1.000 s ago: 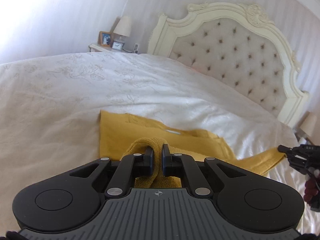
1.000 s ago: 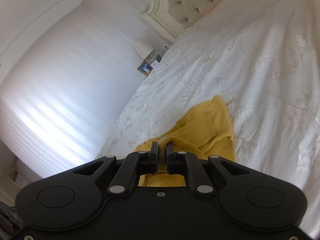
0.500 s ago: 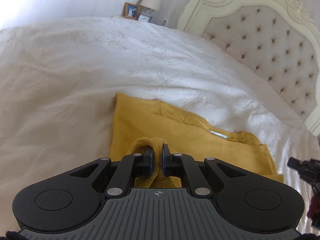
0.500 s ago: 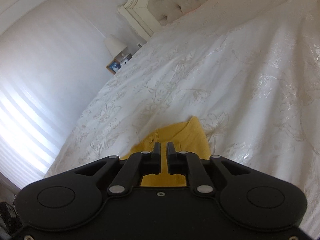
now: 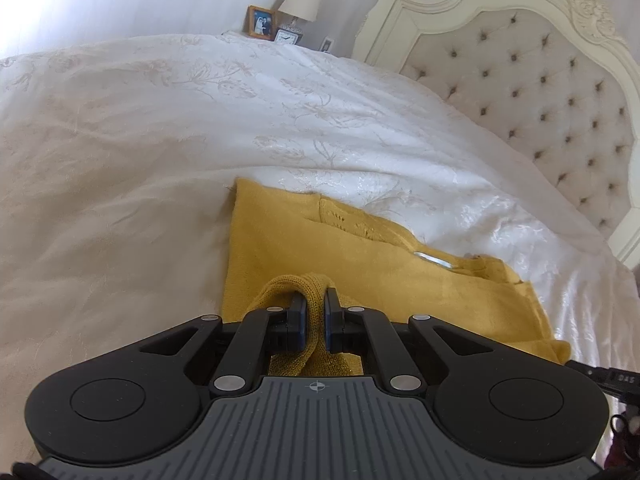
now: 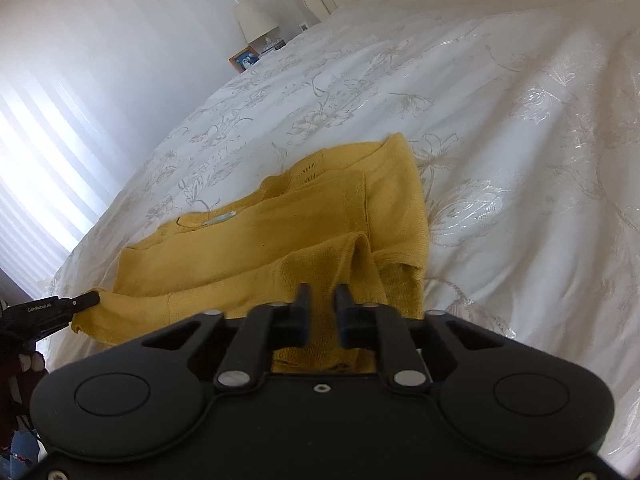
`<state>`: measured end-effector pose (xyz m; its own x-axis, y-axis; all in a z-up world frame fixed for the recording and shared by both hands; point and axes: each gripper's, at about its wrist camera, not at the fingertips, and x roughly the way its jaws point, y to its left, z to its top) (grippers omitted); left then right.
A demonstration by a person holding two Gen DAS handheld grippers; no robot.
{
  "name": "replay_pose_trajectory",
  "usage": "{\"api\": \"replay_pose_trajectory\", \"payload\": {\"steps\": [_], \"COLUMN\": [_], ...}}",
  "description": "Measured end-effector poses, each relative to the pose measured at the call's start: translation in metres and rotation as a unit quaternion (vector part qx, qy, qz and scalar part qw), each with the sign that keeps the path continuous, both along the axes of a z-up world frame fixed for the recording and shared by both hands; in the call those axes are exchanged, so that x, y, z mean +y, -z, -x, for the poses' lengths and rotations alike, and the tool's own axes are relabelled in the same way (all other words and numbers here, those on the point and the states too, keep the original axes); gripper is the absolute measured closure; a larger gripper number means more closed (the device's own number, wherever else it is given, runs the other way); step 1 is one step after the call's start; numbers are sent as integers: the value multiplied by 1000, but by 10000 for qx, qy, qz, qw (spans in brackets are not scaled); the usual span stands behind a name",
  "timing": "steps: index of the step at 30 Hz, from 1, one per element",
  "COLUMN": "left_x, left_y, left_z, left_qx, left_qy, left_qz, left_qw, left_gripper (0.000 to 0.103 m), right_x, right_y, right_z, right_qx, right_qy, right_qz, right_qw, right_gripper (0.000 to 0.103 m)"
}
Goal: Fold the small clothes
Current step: 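Lift the hem with both grippers and fold it toward the collar, then lay the hem down and open both grippers, withdrawing from the sweater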
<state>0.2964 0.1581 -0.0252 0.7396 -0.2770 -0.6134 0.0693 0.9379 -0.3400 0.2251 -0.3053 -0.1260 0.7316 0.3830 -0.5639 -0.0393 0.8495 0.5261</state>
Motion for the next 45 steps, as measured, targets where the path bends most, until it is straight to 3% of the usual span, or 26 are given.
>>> {"api": "replay_pose_trajectory", "payload": {"steps": [8,14,17,18,22,26,27,37,39,40,45], "left_x": [1,1,1,1,2,2,2,2,2,3,8], "left_y": [-9,-10,-6,-5,-2,-2,-2,1,2,2,-13], "left_z": [7,5,4,5,5,5,6,6,7,9,12], "left_qx": [-134,-154,-103,-85,-53,-52,-50,-13,-1,-3,-203], "left_qy": [35,99,85,78,63,80,77,30,35,33,28], "left_qz": [43,51,68,71,96,56,51,51,44,57,236], "left_qw": [9999,9998,9999,9999,9999,9999,9999,10000,10000,10000,9995], "left_gripper": [95,95,95,95,95,95,95,95,95,95,95], "right_x": [-20,-32,-29,-28,-21,-19,-18,-15,-14,-12,-25], "right_y": [-13,-17,-16,-13,3,13,14,8,9,9,-2], "right_z": [10,4,-4,-7,-10,-3,-2,-12,-14,-13,0], "right_qx": [-351,-429,-332,-221,95,138,125,-342,-319,-297,-383], "right_qy": [413,656,642,583,472,409,385,239,56,-41,195], "right_qz": [-887,-1254,-1119,-1067,-643,-466,-421,-175,-207,-232,-1539], "right_qw": [9946,9890,9911,9923,9968,9980,9983,9990,9993,9993,9871], "right_gripper": [96,96,95,88,86,58,57,57,76,92,94]}}
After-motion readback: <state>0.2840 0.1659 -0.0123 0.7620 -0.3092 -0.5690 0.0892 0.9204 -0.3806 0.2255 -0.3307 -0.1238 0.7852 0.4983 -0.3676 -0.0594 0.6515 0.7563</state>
